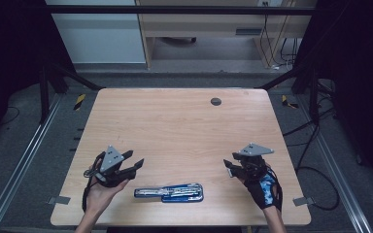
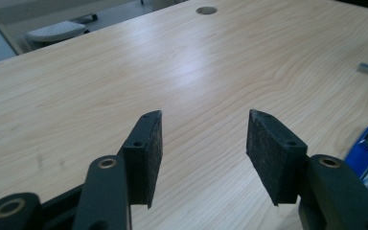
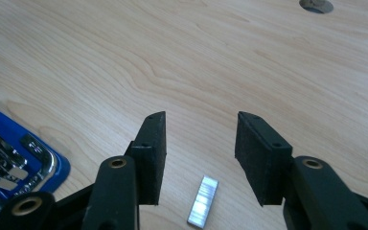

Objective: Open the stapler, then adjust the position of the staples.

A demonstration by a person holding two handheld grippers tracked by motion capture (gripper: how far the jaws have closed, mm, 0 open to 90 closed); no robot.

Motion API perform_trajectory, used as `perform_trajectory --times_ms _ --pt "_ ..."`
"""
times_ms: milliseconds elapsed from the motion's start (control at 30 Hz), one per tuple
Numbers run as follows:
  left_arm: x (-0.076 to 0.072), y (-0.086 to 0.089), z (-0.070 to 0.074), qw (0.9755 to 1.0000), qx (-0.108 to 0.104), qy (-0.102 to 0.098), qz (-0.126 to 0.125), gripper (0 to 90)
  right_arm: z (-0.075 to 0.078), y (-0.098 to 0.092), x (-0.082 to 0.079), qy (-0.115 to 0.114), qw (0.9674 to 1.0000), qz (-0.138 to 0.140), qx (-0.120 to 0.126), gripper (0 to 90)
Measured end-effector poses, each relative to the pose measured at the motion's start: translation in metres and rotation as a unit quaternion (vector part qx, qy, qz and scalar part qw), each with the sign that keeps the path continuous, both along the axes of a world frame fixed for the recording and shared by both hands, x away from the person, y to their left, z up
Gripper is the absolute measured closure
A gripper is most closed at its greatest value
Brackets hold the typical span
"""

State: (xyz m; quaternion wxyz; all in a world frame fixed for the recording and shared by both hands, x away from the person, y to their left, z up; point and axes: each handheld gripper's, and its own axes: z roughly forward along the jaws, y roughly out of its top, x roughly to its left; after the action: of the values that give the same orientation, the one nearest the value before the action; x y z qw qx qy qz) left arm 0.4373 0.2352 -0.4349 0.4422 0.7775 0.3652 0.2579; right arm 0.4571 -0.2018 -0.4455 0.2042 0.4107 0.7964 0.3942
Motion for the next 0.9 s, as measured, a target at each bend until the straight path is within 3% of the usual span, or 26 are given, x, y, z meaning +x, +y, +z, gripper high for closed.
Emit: perform_trajectory --times_ms 33,133,367,600,700,900 --pt "0.0 0.004 -0.001 1.0 0.001 0.002 0.004 47.1 -0.001 -0.001 0.0 0.013 0.9999 -0.003 0.0 55.8" --pt "-0.001 0.02 -0.005 0.9996 0.006 0.01 0.024 47.1 -0.004 -0.002 0.0 0.019 0.9997 -0.009 -0.009 56.5" --pt "-0.003 0.041 -0.014 0.998 -0.004 0.019 0.06 45.6 -0.008 -0.001 0.002 0.024 0.9987 -0.03 -0.034 53.8" --pt "-0.001 0.039 -0.023 0.9973 0.016 0.032 0.064 40.8 -0.016 -0.002 0.004 0.029 0.9977 -0.035 -0.051 53.0" --pt "-0.001 0.038 -0.025 0.9973 0.021 0.034 0.062 40.2 -0.017 -0.002 0.004 0.041 0.998 -0.028 -0.039 55.9" --pt "0.002 0.04 -0.028 0.9969 0.024 0.038 0.065 39.9 -0.02 0.001 0.006 0.054 0.997 -0.033 -0.045 56.7"
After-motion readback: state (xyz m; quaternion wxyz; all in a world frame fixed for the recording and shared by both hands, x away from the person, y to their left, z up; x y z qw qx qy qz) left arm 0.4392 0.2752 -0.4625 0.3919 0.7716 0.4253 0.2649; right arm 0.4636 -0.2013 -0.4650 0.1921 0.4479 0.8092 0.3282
